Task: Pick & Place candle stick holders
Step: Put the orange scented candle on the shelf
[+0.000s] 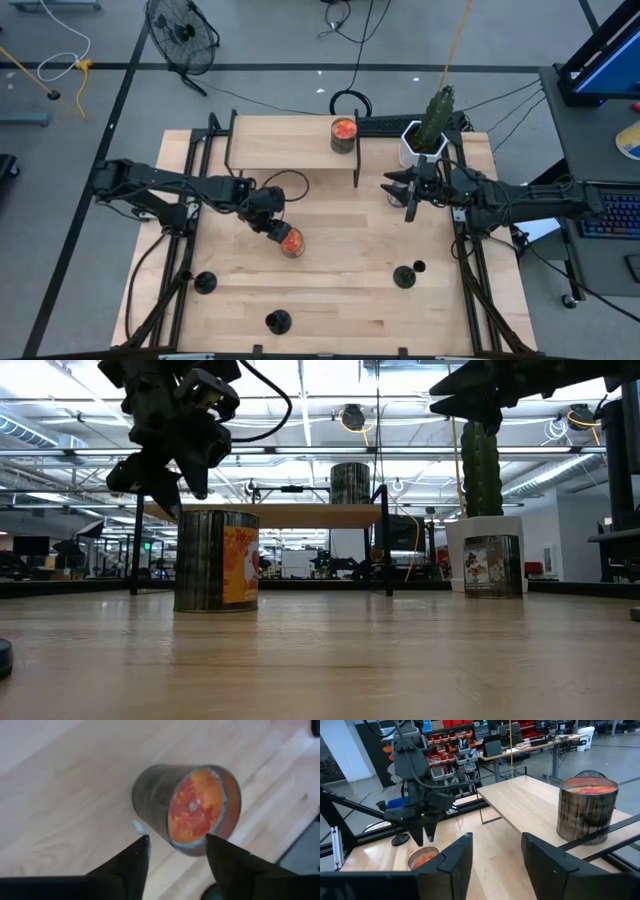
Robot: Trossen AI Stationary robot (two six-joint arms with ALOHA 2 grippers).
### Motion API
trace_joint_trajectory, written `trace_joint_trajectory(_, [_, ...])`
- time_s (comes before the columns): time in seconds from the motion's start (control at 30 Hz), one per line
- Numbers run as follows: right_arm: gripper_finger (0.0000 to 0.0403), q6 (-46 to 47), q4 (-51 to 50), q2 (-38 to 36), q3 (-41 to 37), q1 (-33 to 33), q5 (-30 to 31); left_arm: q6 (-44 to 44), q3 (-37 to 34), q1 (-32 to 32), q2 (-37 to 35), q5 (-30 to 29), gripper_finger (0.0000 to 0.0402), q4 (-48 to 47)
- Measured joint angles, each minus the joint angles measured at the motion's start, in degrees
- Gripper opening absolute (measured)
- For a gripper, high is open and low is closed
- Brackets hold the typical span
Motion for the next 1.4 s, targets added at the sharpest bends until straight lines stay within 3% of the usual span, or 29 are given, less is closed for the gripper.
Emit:
trace_joint_trajectory(0.13, [0.0167,0.01,-0.01,0.0,0.0,0.0,0.03,0.71,0.0,0.0,0.02,-1.5,0.0235,-2.1])
trace_joint_trajectory(0.3, [0.0163,-0.03,-0.01,0.0,0.0,0.0,0.07,0.69,-0.02,0.0,0.82,-1.75,0.0228,-2.68])
trace_joint_trajectory(0.77, [0.0163,-0.03,-0.03,0.09,0.0,-0.02,0.15,1.17,-0.01,0.04,6.24,-0.72,0.015,-0.07])
trace_joint_trajectory(0.9, [0.0164,-0.03,0.25,0.07,0.0,-0.02,0.15,2.34,0.11,0.05,7.3,0.21,0.0099,1.51])
trace_joint_trajectory(1.07, [0.0162,-0.01,0.64,0.09,0.0,-0.02,0.17,3.18,0.12,0.0,7.08,-3.02,0.0014,1.42])
trace_joint_trajectory(1.4, [0.0161,-0.01,0.78,0.09,0.0,-0.04,0.35,3.28,-0.04,0.04,6.58,-2.69,0.0004,0.09])
